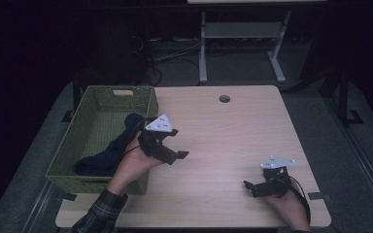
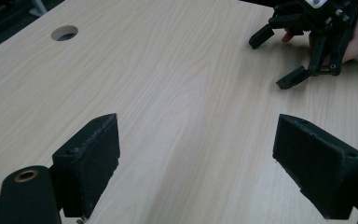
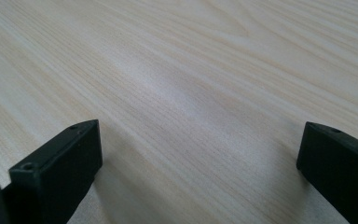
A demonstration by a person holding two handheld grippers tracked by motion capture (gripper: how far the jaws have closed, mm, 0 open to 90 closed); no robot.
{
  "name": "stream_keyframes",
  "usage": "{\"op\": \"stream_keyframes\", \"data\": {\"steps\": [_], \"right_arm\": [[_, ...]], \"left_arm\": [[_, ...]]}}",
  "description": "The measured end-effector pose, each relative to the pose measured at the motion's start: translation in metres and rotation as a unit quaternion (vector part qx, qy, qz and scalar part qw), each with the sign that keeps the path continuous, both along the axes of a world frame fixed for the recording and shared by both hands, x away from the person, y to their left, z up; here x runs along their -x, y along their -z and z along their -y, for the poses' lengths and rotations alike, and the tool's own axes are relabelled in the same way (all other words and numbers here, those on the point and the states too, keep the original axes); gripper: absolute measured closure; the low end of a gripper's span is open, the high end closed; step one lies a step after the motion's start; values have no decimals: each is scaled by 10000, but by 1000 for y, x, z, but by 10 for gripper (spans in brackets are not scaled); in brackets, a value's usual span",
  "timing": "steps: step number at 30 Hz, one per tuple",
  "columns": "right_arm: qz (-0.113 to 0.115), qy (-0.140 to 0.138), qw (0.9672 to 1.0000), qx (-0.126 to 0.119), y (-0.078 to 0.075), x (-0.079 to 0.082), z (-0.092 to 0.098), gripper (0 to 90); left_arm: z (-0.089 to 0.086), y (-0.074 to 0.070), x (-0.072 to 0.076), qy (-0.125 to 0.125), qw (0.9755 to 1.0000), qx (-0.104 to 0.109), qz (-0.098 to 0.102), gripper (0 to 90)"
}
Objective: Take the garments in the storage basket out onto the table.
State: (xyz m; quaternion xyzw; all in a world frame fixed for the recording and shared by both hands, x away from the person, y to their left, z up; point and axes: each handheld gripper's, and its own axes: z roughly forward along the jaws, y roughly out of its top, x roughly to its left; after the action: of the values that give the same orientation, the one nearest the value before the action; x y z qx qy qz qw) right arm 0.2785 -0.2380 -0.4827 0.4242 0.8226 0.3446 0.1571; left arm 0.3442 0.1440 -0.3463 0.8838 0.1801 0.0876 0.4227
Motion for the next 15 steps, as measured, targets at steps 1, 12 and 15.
{"op": "stream_keyframes", "data": {"steps": [1, 12, 15], "right_arm": [[2, 1, 10000, 0, 0, 0, 0, 0], [0, 1, 10000, -1, 0, 0, 0, 0], [0, 1, 10000, -1, 0, 0, 0, 0]], "left_arm": [[-1, -1, 0, -27, 10000, 10, 4, 145], [-23, -14, -2, -196, 9998, -19, 43, 145], [-28, -16, -3, -237, 9997, 1, 62, 145]]}}
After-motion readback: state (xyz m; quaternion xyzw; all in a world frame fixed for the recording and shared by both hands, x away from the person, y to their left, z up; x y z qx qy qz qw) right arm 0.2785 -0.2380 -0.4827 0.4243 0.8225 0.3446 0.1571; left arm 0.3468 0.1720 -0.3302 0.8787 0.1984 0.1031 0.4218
